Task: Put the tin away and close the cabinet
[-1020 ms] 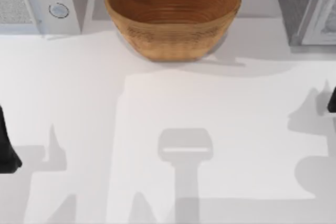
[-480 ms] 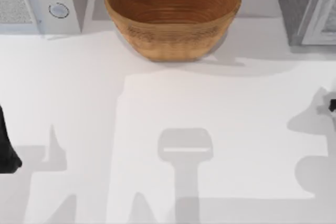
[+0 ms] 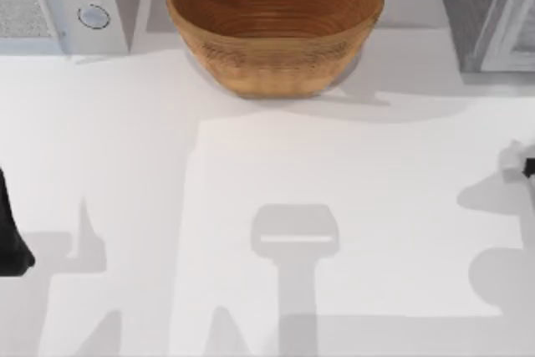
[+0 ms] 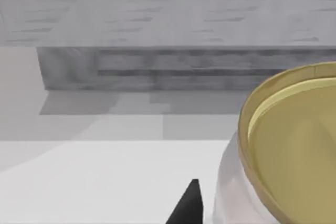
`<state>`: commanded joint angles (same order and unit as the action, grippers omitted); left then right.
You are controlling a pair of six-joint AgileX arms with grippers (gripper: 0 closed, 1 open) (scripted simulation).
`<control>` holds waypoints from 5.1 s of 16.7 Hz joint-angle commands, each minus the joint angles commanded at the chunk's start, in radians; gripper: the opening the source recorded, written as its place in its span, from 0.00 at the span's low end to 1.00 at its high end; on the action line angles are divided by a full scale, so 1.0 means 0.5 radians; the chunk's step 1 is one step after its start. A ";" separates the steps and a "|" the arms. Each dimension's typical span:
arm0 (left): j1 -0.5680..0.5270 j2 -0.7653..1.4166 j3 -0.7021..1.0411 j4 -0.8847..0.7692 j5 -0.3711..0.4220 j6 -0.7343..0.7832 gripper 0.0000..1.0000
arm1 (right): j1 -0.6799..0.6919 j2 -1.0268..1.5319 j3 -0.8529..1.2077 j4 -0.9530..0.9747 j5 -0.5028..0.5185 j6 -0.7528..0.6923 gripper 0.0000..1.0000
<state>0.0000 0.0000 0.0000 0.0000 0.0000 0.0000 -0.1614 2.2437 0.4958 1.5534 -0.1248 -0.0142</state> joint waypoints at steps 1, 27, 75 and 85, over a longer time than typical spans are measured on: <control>0.000 0.000 0.000 0.000 0.000 0.000 1.00 | 0.000 0.000 0.000 0.000 0.000 0.000 0.00; 0.000 0.000 0.000 0.000 0.000 0.000 1.00 | 0.000 -1.471 0.182 -1.653 -0.019 0.005 0.00; 0.000 0.000 0.000 0.000 0.000 0.000 1.00 | 0.544 -2.871 1.139 -3.620 0.489 0.052 0.00; 0.000 0.000 0.000 0.000 0.000 0.000 1.00 | 0.683 -1.871 2.458 -3.933 0.638 0.063 0.00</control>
<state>0.0000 0.0000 0.0000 0.0000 0.0000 0.0000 0.1799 1.3084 1.7248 -0.4131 0.1943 0.0171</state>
